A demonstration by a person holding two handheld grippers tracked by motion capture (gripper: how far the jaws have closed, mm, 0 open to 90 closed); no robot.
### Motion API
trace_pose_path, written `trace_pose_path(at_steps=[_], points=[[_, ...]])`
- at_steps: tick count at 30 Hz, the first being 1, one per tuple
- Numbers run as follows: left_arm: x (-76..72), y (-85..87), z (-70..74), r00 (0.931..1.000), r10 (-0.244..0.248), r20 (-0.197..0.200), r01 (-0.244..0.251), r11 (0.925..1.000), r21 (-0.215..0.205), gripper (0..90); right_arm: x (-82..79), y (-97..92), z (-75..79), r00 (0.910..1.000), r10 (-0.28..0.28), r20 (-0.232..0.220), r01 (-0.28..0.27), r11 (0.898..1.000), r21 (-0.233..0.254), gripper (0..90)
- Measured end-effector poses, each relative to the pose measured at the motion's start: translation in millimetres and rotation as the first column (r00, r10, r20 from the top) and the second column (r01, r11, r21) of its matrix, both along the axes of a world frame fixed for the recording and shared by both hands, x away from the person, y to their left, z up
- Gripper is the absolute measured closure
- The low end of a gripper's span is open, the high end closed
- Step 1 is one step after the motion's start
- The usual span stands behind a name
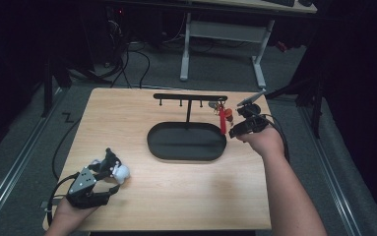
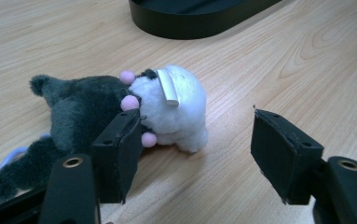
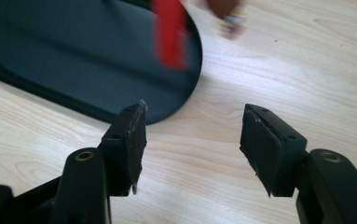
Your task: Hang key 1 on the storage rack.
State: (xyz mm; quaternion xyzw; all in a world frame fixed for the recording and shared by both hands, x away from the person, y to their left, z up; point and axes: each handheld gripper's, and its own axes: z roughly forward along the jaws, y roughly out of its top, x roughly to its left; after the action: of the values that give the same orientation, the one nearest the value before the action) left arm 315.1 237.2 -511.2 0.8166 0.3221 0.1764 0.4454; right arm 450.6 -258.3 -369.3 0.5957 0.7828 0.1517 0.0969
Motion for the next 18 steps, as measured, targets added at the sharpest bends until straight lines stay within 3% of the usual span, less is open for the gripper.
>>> trace_pose_path(at_steps=[5, 7, 11, 14, 18], points=[[-0.3, -0.1, 0.3, 1.0000, 0.006, 0.004, -0.006, 1.0000, 0.005, 35.6, -21.1, -0.3, -17.0, 0.9985, 0.022, 0.050, -0.022, 1.000, -0.010, 38.1], [-0.4, -0.2, 0.2, 1.0000, 0.006, 0.003, -0.006, 0.9999, 0.012, 35.7, -34.8, 1.3, -26.7, 0.9959, 0.040, 0.081, -0.036, 0.998, -0.051, 37.1], [-0.7, -0.7, -0.6, 0.9999, 0.015, 0.004, -0.015, 0.9997, 0.020, 36.3, -51.1, -0.4, -38.5, 0.9932, 0.029, 0.113, -0.029, 1.000, -0.002, 36.6], [-0.6, 1.1, -0.2, 0.9995, 0.031, 0.007, -0.032, 0.9993, 0.020, 37.4, -71.9, -1.0, -55.0, 0.9851, 0.027, 0.170, -0.028, 1.000, 0.005, 36.5], [-0.3, 4.3, 0.2, 0.9984, 0.056, 0.009, -0.056, 0.9984, 0.013, 39.6, -98.6, 1.3, -77.1, 0.9650, 0.054, 0.257, -0.047, 0.998, -0.031, 36.3]])
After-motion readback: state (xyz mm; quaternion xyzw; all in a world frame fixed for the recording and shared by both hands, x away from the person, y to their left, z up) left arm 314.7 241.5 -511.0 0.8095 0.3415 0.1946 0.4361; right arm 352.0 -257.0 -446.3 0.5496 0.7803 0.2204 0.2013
